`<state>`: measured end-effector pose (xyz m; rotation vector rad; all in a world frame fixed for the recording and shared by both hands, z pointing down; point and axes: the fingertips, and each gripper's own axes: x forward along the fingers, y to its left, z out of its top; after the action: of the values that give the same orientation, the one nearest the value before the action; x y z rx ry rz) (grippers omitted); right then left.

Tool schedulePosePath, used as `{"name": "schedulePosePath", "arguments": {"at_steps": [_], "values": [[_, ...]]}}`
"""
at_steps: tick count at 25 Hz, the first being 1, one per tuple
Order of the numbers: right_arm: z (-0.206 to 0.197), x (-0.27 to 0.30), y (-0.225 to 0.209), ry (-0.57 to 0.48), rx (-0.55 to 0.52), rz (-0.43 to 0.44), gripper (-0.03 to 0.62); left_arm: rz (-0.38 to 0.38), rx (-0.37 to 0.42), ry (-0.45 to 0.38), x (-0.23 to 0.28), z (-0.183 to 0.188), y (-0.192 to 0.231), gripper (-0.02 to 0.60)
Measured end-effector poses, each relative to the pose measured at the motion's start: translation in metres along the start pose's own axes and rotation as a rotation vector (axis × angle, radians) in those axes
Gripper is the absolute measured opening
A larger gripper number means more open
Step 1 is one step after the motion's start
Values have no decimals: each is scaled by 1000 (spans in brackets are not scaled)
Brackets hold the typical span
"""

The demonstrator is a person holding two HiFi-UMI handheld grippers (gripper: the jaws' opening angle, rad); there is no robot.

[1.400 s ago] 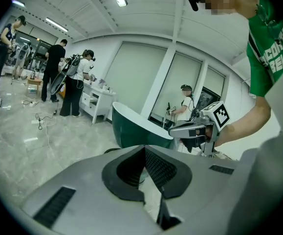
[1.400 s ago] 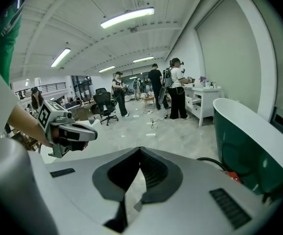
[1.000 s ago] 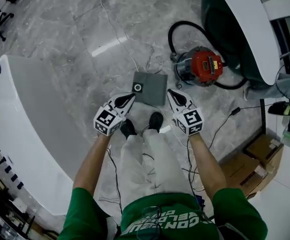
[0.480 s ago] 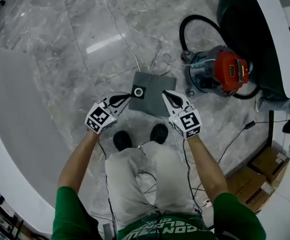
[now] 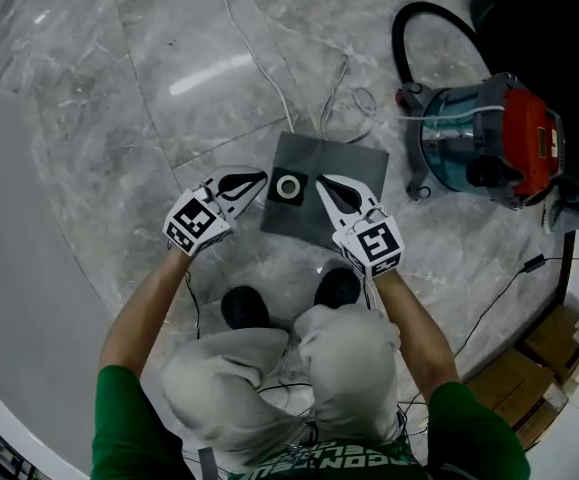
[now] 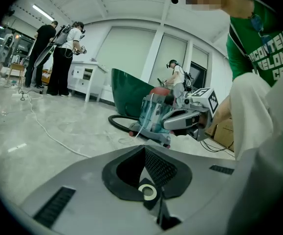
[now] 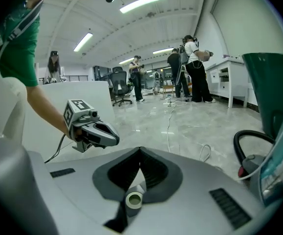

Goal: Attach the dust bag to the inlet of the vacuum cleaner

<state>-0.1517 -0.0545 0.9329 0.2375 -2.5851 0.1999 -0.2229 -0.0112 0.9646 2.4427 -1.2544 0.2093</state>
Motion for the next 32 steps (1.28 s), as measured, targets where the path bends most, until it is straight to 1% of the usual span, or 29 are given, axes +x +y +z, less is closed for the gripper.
{"name": "schedulePosePath", "arguments": {"at_steps": [5, 10, 14, 20, 25, 29, 32], "values": [[-60, 39, 3, -12, -4, 12, 6, -57, 12, 0, 32, -57, 12, 2], [-100, 66, 8, -15, -13, 11, 6, -86, 25, 9, 43, -94, 19, 2], [-114, 79, 8, -8, -26, -5, 8, -77, 29, 30, 38, -107, 27, 2], [-128, 87, 30, 13, -66, -12, 8, -64, 20, 78, 38, -132, 27, 2], [-143, 96, 54, 38, -108, 7, 8, -112, 2, 124, 47, -152, 11, 2], [-164, 102, 68, 80, -144, 29, 8, -124, 5, 149, 51, -161, 4, 2], [-179, 104, 70, 120, -195, 8, 9, -134, 20, 164, 51, -166, 1, 2]]}}
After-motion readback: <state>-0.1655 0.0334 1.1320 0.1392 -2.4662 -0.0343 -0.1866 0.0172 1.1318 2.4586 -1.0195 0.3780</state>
